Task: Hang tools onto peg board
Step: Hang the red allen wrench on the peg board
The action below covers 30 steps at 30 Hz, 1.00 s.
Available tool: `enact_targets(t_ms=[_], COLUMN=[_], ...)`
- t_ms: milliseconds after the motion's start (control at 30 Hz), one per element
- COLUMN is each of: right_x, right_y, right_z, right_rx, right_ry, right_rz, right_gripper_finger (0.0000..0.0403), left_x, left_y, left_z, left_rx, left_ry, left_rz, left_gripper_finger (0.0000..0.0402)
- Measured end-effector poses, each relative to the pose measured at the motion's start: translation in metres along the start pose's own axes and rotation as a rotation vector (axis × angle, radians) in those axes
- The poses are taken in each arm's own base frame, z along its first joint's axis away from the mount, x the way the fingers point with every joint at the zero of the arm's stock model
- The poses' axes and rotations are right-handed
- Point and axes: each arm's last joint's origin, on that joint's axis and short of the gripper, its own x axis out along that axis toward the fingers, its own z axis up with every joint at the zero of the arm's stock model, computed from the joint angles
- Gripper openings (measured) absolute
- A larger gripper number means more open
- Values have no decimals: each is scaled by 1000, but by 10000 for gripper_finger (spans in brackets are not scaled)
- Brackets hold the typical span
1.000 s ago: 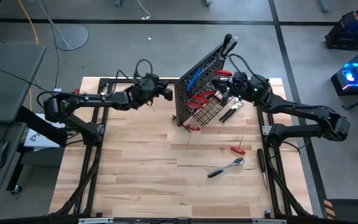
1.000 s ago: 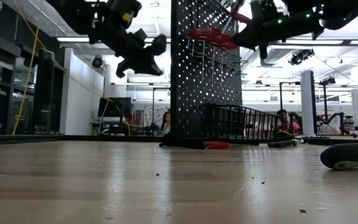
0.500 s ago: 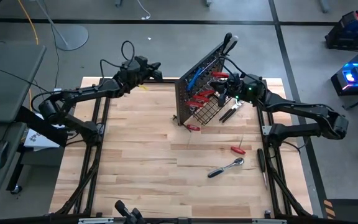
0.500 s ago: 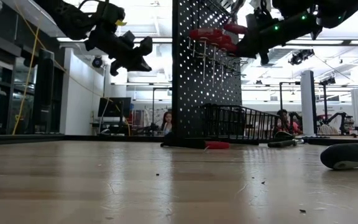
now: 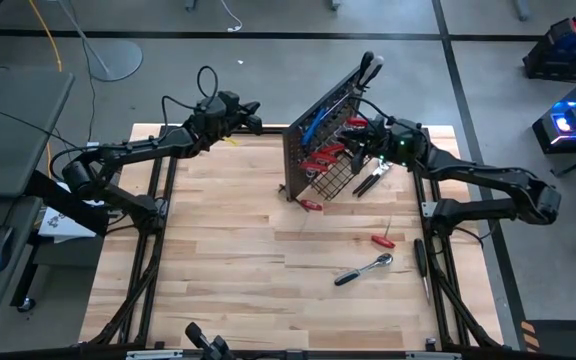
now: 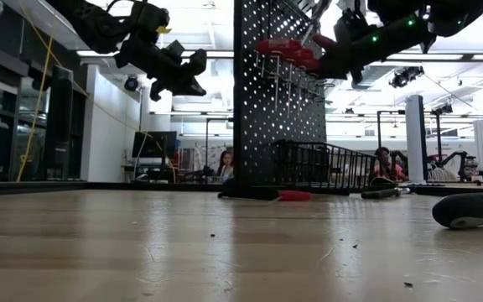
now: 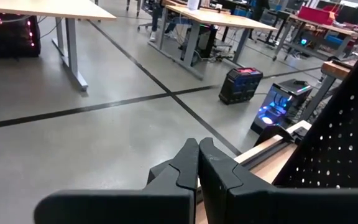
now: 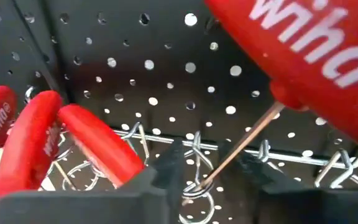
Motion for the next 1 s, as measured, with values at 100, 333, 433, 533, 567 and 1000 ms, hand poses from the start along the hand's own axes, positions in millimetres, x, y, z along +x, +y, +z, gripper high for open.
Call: enact_targets(t_ms=[100, 333, 433, 533, 567, 1000], right_x=[-3, -11, -14, -16, -16, -35], right_y=[0, 1, 1, 1, 1, 1], right_z=[4, 26, 32, 34, 33, 59], right_rx=[-6, -108, -117, -132, -143, -275], right_ry=[29, 179, 199, 218, 240, 354], right_rz=[-7, -6, -1, 5, 8, 8], right_gripper_finger=[130, 171, 172, 172, 172, 173], left_x=[0, -1, -1, -1, -1, -21], left_y=[0, -4, -4, -4, -4, 12], left_z=[0, -1, -1, -1, -1, 3], left_rx=[0, -1, 3, 4, 7, 199], left_ry=[0, 3, 3, 3, 3, 132], left_rz=[-1, -11, -9, -7, -7, 75], left_gripper_finger=[0, 0, 0, 0, 0, 0])
